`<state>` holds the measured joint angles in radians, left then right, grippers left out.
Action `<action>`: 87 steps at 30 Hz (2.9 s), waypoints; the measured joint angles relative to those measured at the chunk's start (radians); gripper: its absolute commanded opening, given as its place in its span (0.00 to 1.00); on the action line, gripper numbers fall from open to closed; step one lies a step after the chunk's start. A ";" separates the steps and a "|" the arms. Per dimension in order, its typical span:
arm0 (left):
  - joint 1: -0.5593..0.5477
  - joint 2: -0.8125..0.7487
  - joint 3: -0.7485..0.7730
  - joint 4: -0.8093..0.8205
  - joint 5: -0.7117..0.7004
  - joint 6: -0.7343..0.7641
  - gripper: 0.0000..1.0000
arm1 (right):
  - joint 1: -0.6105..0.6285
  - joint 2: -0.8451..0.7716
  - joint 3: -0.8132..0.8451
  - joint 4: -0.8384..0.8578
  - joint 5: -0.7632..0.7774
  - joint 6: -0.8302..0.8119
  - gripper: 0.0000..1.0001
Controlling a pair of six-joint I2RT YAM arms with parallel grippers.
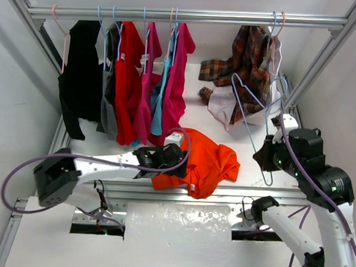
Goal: Place the t-shirt on the hanger
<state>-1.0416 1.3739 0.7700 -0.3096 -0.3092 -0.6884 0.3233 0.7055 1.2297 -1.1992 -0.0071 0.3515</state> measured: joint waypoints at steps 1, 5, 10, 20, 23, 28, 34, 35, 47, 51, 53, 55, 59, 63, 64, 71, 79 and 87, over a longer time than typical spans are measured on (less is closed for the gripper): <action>-0.001 0.030 0.000 0.015 0.008 -0.001 0.76 | 0.000 -0.006 -0.001 -0.010 -0.010 -0.001 0.00; -0.006 0.107 0.000 0.066 0.027 0.000 0.60 | 0.000 -0.019 -0.034 -0.017 -0.033 -0.002 0.00; -0.007 0.137 0.000 0.113 0.041 0.013 0.51 | 0.000 -0.018 -0.050 -0.016 -0.056 -0.005 0.00; -0.011 0.177 0.005 0.143 -0.011 0.040 0.00 | 0.000 -0.020 -0.067 -0.010 -0.180 -0.026 0.00; -0.001 0.143 0.010 0.109 -0.052 0.045 0.00 | 0.000 -0.030 -0.072 -0.010 -0.256 -0.035 0.00; 0.060 0.063 0.114 -0.058 -0.146 0.052 0.00 | 0.017 -0.070 -0.107 -0.011 -0.398 -0.041 0.00; 0.269 -0.031 0.267 -0.183 -0.165 0.085 0.00 | 0.050 -0.096 -0.195 -0.026 -0.494 -0.042 0.00; 0.299 -0.034 0.290 -0.201 -0.167 0.094 0.00 | 0.052 -0.099 -0.206 -0.026 -0.508 -0.042 0.00; 0.330 0.084 0.570 -0.325 -0.053 0.195 0.00 | 0.052 -0.064 -0.370 0.024 -0.574 -0.021 0.00; 0.328 0.098 0.582 -0.326 -0.006 0.213 0.00 | 0.052 -0.066 -0.389 0.068 -0.595 -0.005 0.00; 0.327 0.105 0.582 -0.327 0.008 0.216 0.00 | 0.052 -0.070 -0.396 0.092 -0.604 0.004 0.00; 0.324 0.112 0.582 -0.330 0.017 0.219 0.00 | 0.052 -0.072 -0.396 0.105 -0.614 0.012 0.00; 0.322 0.126 0.582 -0.331 0.022 0.224 0.00 | 0.052 -0.078 -0.396 0.118 -0.644 0.019 0.00; 0.320 0.135 0.586 -0.332 0.032 0.228 0.00 | 0.052 -0.069 -0.410 0.135 -0.655 0.023 0.00; 0.319 0.137 0.591 -0.334 0.033 0.228 0.00 | 0.052 -0.064 -0.421 0.145 -0.653 0.023 0.00; 0.287 0.150 0.637 -0.341 0.032 0.229 0.00 | 0.053 -0.030 -0.450 0.196 -0.685 0.034 0.00; 0.283 0.186 0.647 -0.351 -0.017 0.229 0.00 | 0.053 -0.085 -0.439 0.154 -0.701 0.043 0.00; 0.283 0.195 0.649 -0.370 -0.057 0.237 0.00 | 0.054 -0.132 -0.409 0.036 -0.625 0.014 0.00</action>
<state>-0.7586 1.5688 1.4193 -0.6796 -0.3660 -0.4515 0.3775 0.5735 0.8207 -1.1629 -0.6323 0.3656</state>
